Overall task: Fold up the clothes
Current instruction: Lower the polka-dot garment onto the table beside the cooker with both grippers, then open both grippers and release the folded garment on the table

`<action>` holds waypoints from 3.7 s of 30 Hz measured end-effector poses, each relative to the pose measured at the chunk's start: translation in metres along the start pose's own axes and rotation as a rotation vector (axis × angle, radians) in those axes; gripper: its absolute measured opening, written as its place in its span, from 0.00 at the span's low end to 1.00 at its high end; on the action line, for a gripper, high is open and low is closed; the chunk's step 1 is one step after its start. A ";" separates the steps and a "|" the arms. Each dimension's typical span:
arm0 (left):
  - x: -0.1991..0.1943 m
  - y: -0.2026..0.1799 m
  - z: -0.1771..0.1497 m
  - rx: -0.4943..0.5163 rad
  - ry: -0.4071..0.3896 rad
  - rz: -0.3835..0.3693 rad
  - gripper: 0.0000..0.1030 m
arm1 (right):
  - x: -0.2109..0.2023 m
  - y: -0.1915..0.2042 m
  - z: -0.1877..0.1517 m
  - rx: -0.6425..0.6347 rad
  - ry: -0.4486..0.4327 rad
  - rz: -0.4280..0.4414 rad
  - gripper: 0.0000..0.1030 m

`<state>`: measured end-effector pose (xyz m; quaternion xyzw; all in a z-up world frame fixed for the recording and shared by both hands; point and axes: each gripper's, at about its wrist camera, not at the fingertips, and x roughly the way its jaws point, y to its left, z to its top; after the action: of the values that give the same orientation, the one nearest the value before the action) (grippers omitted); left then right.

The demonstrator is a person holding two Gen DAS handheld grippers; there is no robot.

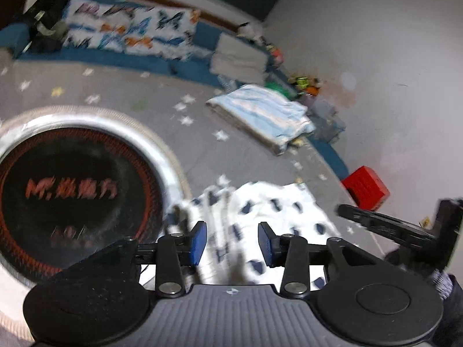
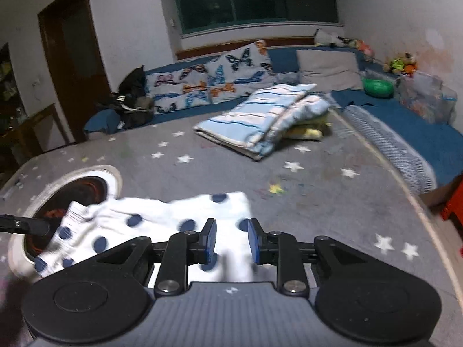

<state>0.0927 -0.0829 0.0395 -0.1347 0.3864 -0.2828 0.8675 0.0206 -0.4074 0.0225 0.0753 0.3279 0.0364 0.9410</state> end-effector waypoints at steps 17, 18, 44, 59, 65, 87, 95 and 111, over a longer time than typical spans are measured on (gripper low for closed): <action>0.057 0.008 0.013 0.042 0.077 0.033 0.14 | 0.077 0.016 0.015 -0.028 0.102 0.045 0.23; 0.056 0.008 0.013 0.039 0.074 0.030 0.14 | 0.074 0.016 0.016 -0.030 0.098 0.046 0.23; 0.024 -0.015 -0.022 0.074 0.062 0.015 0.15 | -0.053 0.035 -0.065 -0.160 0.041 0.047 0.37; -0.003 -0.021 -0.038 0.092 0.033 0.052 0.50 | -0.055 0.038 -0.073 -0.091 -0.036 0.022 0.77; -0.012 -0.018 -0.045 0.097 0.021 0.073 0.63 | -0.067 0.045 -0.077 -0.064 -0.087 0.011 0.90; -0.046 -0.016 -0.067 0.129 -0.065 0.081 1.00 | -0.086 0.079 -0.090 -0.004 -0.149 0.018 1.00; -0.055 -0.016 -0.071 0.114 -0.090 0.035 1.00 | -0.091 0.083 -0.096 0.036 -0.167 0.020 1.00; -0.059 -0.031 -0.087 0.186 -0.076 0.113 1.00 | -0.098 0.087 -0.112 0.029 -0.152 0.019 1.00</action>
<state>-0.0157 -0.0738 0.0304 -0.0421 0.3321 -0.2630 0.9048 -0.1270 -0.3197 0.0100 0.0944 0.2552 0.0348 0.9616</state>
